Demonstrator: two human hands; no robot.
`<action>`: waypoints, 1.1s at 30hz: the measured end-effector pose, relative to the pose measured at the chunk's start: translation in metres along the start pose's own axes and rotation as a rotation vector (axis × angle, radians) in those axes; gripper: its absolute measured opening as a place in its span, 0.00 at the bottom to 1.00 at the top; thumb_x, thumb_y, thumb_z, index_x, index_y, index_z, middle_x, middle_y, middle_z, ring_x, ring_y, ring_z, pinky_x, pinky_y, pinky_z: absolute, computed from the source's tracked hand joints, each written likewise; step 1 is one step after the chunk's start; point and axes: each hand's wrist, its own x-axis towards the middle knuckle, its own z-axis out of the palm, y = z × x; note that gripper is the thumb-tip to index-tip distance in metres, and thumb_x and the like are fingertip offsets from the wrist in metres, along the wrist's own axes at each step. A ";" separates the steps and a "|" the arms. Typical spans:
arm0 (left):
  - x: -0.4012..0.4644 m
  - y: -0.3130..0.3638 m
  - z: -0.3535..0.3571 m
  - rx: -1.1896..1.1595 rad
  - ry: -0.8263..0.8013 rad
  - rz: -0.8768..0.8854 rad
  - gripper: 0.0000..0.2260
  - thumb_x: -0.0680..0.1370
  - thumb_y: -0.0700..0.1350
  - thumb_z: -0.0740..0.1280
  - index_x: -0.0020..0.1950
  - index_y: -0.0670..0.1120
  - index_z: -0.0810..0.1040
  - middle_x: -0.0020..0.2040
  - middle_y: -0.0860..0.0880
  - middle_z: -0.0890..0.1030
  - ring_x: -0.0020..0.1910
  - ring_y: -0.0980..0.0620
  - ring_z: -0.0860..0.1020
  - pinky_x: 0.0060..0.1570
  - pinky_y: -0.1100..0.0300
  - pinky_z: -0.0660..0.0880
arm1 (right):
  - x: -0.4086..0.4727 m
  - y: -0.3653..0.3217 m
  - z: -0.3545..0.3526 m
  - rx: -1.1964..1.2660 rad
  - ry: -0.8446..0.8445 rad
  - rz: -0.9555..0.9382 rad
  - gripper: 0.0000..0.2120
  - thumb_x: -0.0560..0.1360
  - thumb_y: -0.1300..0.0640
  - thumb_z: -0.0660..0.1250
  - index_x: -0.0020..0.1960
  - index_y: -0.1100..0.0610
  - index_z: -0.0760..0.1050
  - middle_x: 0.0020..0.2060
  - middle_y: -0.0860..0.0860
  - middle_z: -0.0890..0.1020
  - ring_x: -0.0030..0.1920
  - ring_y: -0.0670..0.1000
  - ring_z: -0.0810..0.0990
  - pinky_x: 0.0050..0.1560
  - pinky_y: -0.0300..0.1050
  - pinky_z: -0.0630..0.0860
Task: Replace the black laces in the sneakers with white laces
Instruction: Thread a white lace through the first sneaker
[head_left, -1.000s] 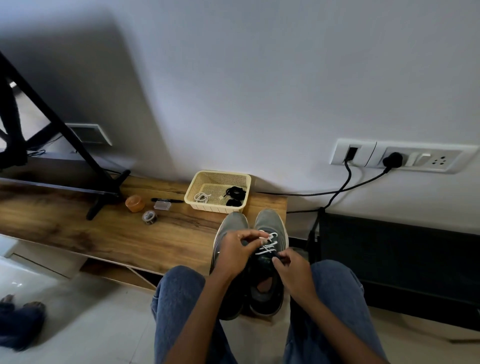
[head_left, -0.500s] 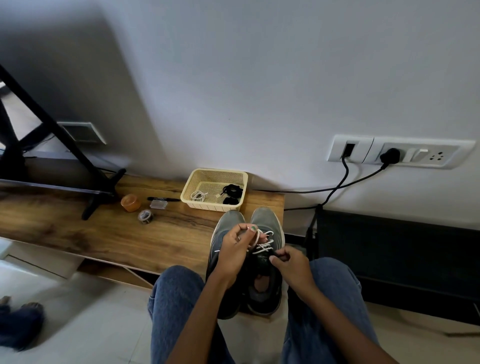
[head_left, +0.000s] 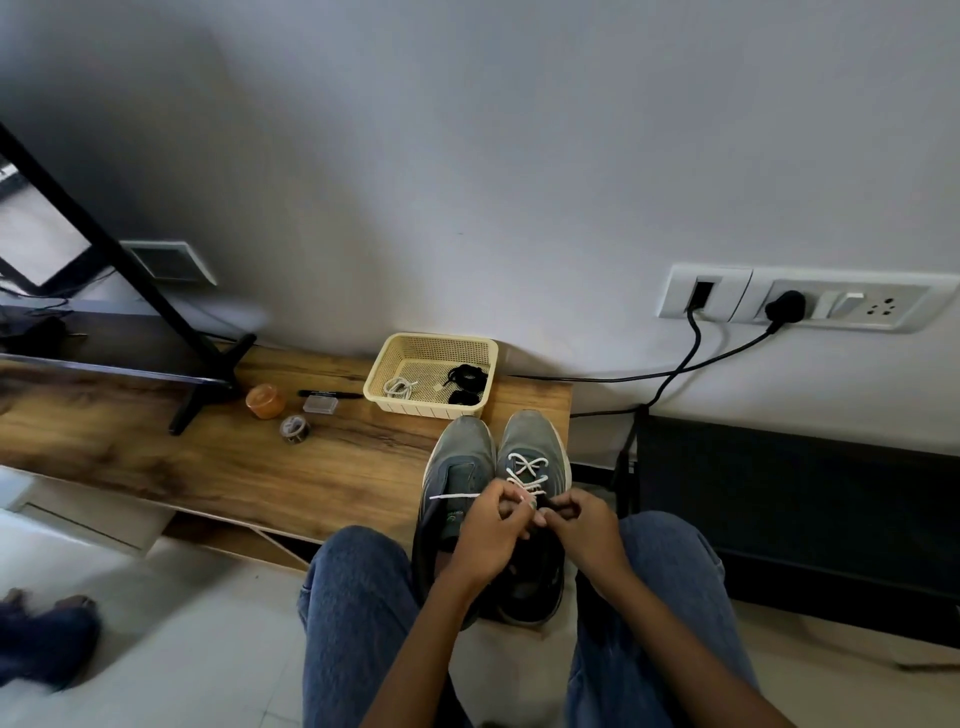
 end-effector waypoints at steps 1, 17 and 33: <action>0.002 -0.007 0.002 0.110 0.051 0.022 0.04 0.79 0.44 0.65 0.45 0.49 0.76 0.38 0.52 0.83 0.38 0.57 0.80 0.47 0.57 0.75 | 0.000 0.001 0.000 0.001 -0.002 0.003 0.05 0.70 0.58 0.74 0.39 0.53 0.78 0.35 0.48 0.83 0.39 0.48 0.81 0.42 0.46 0.77; 0.003 -0.027 0.029 0.855 0.374 0.279 0.09 0.79 0.45 0.63 0.49 0.50 0.83 0.39 0.49 0.85 0.40 0.50 0.81 0.54 0.57 0.55 | -0.002 0.014 -0.008 0.302 -0.066 0.028 0.05 0.71 0.64 0.72 0.41 0.57 0.77 0.36 0.54 0.81 0.40 0.54 0.81 0.44 0.52 0.79; 0.007 -0.030 0.047 0.624 0.544 0.105 0.05 0.79 0.51 0.64 0.49 0.52 0.78 0.42 0.54 0.83 0.45 0.56 0.77 0.57 0.62 0.53 | -0.008 0.011 -0.014 0.408 -0.142 0.038 0.06 0.74 0.66 0.69 0.43 0.56 0.78 0.38 0.53 0.82 0.40 0.49 0.81 0.36 0.38 0.78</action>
